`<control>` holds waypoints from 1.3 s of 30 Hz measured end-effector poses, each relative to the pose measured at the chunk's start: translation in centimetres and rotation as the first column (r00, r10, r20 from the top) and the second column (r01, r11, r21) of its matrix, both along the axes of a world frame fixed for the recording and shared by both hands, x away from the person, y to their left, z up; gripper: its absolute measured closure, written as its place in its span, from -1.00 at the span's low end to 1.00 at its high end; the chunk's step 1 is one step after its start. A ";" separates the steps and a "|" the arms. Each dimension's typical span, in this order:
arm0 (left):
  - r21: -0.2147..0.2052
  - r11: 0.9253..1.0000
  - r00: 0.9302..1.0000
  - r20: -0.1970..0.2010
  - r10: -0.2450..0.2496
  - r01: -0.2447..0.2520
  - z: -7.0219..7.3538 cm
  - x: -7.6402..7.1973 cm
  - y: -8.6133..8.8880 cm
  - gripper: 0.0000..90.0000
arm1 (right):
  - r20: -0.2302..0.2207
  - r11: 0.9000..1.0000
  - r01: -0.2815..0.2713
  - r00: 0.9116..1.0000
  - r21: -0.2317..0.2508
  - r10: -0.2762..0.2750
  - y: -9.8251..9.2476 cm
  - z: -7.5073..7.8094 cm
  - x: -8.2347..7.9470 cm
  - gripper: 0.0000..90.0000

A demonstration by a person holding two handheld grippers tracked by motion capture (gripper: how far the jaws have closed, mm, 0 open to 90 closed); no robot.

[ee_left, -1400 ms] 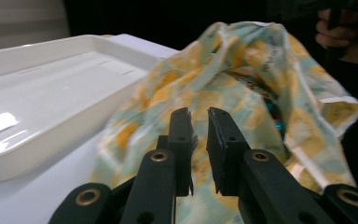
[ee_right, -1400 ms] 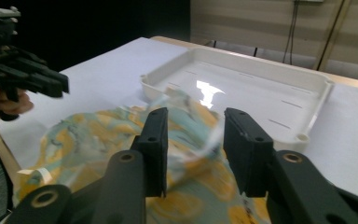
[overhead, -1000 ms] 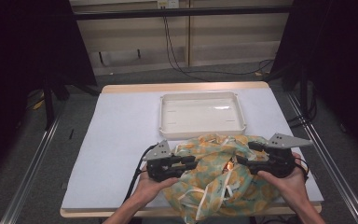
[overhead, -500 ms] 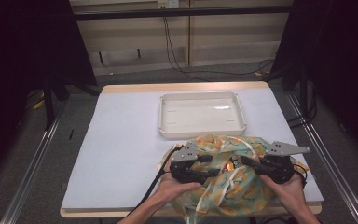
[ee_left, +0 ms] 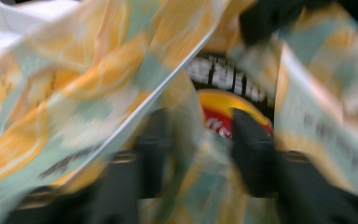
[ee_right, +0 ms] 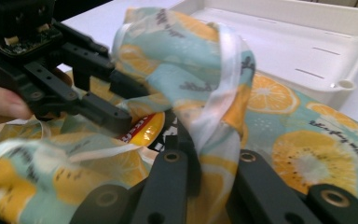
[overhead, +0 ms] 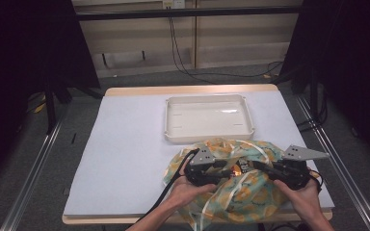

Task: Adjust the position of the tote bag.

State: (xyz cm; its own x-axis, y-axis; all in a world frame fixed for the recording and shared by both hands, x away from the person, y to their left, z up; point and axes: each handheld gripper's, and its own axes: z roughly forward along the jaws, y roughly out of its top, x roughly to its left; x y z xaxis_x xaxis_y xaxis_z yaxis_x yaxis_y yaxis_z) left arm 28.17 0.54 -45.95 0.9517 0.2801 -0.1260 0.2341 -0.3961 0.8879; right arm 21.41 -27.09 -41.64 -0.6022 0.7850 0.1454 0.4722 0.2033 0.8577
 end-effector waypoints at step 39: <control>-0.082 0.994 0.995 -0.067 0.072 -0.077 1.2 2.0 6.7 0.54 | 0.030 0.972 0.215 0.975 0.095 -0.218 -8.5 0.1 -2.4 -0.17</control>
State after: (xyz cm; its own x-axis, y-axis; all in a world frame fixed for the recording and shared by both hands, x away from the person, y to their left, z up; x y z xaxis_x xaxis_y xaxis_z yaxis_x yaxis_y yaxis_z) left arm 30.17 7.22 -44.72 0.9179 0.3356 -0.2120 0.3175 -0.3002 0.8995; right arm 18.99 -35.60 -41.55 -0.4260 0.8819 0.2018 0.4616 0.0201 0.8868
